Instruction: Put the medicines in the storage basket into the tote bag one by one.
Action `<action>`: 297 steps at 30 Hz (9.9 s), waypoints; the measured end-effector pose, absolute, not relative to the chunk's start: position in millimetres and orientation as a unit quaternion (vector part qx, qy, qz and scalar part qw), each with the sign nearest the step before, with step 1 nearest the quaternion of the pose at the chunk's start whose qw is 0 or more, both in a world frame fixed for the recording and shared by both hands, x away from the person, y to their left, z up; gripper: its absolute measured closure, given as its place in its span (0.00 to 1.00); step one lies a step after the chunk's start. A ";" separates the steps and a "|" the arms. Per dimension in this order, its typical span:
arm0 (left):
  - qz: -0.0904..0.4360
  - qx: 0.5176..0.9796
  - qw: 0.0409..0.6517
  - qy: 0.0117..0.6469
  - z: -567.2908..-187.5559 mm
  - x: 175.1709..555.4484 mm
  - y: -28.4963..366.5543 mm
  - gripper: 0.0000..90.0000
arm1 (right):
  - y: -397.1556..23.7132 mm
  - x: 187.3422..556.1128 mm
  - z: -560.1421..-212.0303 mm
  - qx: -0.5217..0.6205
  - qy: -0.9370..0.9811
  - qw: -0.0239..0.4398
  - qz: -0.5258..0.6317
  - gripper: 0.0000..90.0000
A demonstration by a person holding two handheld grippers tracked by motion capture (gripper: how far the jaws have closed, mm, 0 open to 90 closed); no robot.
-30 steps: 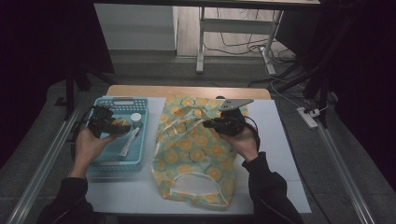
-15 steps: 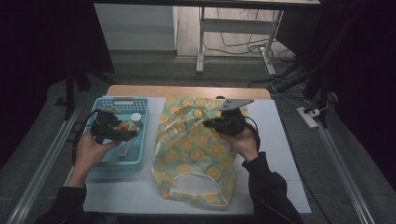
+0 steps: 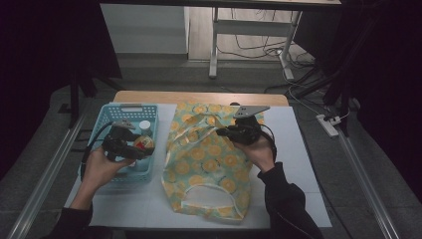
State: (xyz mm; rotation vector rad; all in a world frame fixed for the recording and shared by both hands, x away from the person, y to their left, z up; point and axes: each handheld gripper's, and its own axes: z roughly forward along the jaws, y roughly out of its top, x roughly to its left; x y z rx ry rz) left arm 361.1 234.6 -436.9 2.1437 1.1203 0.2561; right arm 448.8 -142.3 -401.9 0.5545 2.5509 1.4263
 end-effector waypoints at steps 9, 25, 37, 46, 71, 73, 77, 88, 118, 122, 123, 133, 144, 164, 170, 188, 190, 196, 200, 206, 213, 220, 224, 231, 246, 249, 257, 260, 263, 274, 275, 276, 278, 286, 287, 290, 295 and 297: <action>0.077 0.837 0.363 0.402 -435.2 355.2 214.5 0.23 | -142.8 450.0 -402.8 0.188 0.854 0.083 0.478 0.99; 0.059 0.862 0.371 0.339 -430.2 349.3 162.3 0.23 | -142.9 450.6 -403.3 0.192 0.853 0.084 0.479 0.99; 0.043 0.876 0.372 0.303 -432.1 351.1 127.8 0.23 | -142.8 451.1 -404.2 0.192 0.853 0.084 0.479 0.99; 0.045 0.884 0.362 0.293 -444.1 361.3 98.7 0.23 | -142.1 450.1 -404.0 0.189 0.854 0.088 0.477 0.99; 0.055 0.883 0.354 0.302 -471.0 409.5 55.3 0.23 | -146.9 459.6 -412.6 0.208 0.851 0.100 0.471 0.99; 0.056 0.885 0.350 0.303 -473.1 413.5 52.4 0.23 | -148.2 461.3 -413.9 0.211 0.849 0.101 0.473 0.99; 0.061 0.886 0.341 0.307 -477.0 420.9 46.5 0.23 | -149.9 462.7 -414.3 0.214 0.848 0.104 0.474 0.99; 0.085 0.888 0.324 0.314 -491.7 439.1 35.8 0.23 | -150.6 467.0 -420.7 0.222 0.849 0.109 0.466 0.99; 0.074 0.876 0.335 0.339 -512.0 458.4 22.6 0.19 | -151.7 472.9 -431.3 0.225 0.848 0.120 0.464 0.99; 0.068 0.875 0.346 0.333 -504.9 454.8 24.3 0.15 | -152.7 473.0 -430.4 0.227 0.847 0.120 0.466 0.99; 0.069 0.875 0.348 0.330 -503.2 453.2 24.5 0.14 | -153.0 473.0 -430.1 0.227 0.847 0.120 0.466 0.99; 0.030 0.865 0.381 0.325 -494.1 441.9 32.3 0.01 | -153.3 473.3 -430.0 0.226 0.847 0.115 0.466 0.99; 0.015 0.851 0.425 0.307 -474.5 425.4 54.2 0.00 | -152.7 473.1 -430.2 0.226 0.849 0.114 0.465 0.99; 0.018 0.849 0.434 0.301 -462.0 403.8 96.9 0.00 | -151.7 471.4 -429.4 0.222 0.851 0.111 0.464 0.99; 0.027 0.847 0.437 0.300 -457.9 396.8 110.3 0.00 | -152.0 471.1 -429.1 0.220 0.851 0.107 0.464 0.99; 0.053 0.822 0.440 0.358 -448.2 381.5 159.1 0.00 | -151.7 468.1 -425.4 0.216 0.851 0.102 0.468 0.99; 0.061 0.821 0.436 0.364 -446.4 379.6 163.5 0.00 | -151.9 468.2 -425.5 0.217 0.851 0.102 0.468 0.99; 0.079 0.817 0.429 0.378 -444.1 375.9 178.8 0.00 | -152.8 467.7 -424.7 0.217 0.850 0.103 0.469 0.99; 0.089 0.816 0.417 0.390 -441.5 375.3 189.6 0.00 | -153.0 467.5 -424.7 0.217 0.850 0.104 0.469 0.99; 0.108 0.811 0.410 0.405 -437.1 374.0 203.4 0.00 | -153.0 467.7 -425.2 0.217 0.850 0.103 0.469 0.99; 0.128 0.804 0.391 0.431 -438.5 375.0 219.8 0.01 | -153.3 467.3 -424.6 0.216 0.850 0.105 0.469 0.99; 0.144 0.799 0.362 0.458 -446.8 378.9 233.8 0.01 | -153.3 466.9 -424.3 0.215 0.850 0.106 0.469 0.99; 0.151 0.795 0.345 0.476 -453.0 382.4 242.7 0.01 | -153.5 467.0 -424.4 0.215 0.849 0.106 0.470 0.99; 0.155 0.791 0.311 0.504 -466.7 389.7 257.0 0.00 | -153.7 467.2 -424.5 0.215 0.849 0.106 0.470 0.99; 0.104 0.807 0.227 0.536 -497.4 413.0 262.1 0.00 | -152.7 466.8 -424.7 0.213 0.850 0.106 0.471 0.99; 0.093 0.807 0.210 0.544 -503.6 416.8 262.2 0.00 | -152.5 466.9 -424.9 0.213 0.849 0.105 0.471 0.99; 0.077 0.817 0.168 0.546 -513.0 420.7 258.2 0.13 | -151.6 466.1 -424.9 0.212 0.850 0.106 0.471 0.99; 0.078 0.818 0.159 0.548 -514.3 421.0 257.6 0.24 | -151.4 465.9 -424.9 0.211 0.850 0.106 0.471 0.99; 0.076 0.818 0.157 0.548 -514.6 420.7 257.2 0.37 | -151.5 466.0 -425.2 0.212 0.850 0.106 0.471 0.99; 0.059 0.814 0.170 0.552 -514.4 420.2 259.8 0.68 | -151.0 465.4 -425.0 0.210 0.851 0.106 0.470 0.99; 0.057 0.815 0.171 0.551 -514.2 420.1 259.9 0.70 | -150.9 465.3 -425.0 0.210 0.851 0.106 0.470 0.99; 0.056 0.815 0.173 0.550 -514.1 420.0 259.8 0.74 | -150.8 465.3 -425.0 0.210 0.851 0.106 0.470 0.99; 0.056 0.815 0.171 0.550 -514.0 419.9 259.5 0.78 | -150.6 465.2 -425.1 0.210 0.851 0.106 0.470 0.99; 0.055 0.812 0.171 0.555 -513.3 419.8 259.4 0.82 | -151.3 465.4 -424.8 0.209 0.851 0.106 0.470 0.99; 0.055 0.812 0.171 0.555 -513.2 419.8 259.4 0.83 | -151.4 465.5 -424.8 0.209 0.851 0.107 0.470 0.99; 0.061 0.811 0.171 0.557 -511.9 419.2 259.4 0.83 | -151.3 465.5 -424.8 0.209 0.851 0.107 0.470 0.99; 0.076 0.803 0.187 0.561 -507.2 416.6 260.3 0.83 | -151.4 465.6 -424.8 0.209 0.851 0.107 0.470 0.99; 0.081 0.802 0.192 0.559 -505.3 415.6 260.7 0.83 | -151.6 465.9 -424.9 0.209 0.851 0.107 0.470 0.99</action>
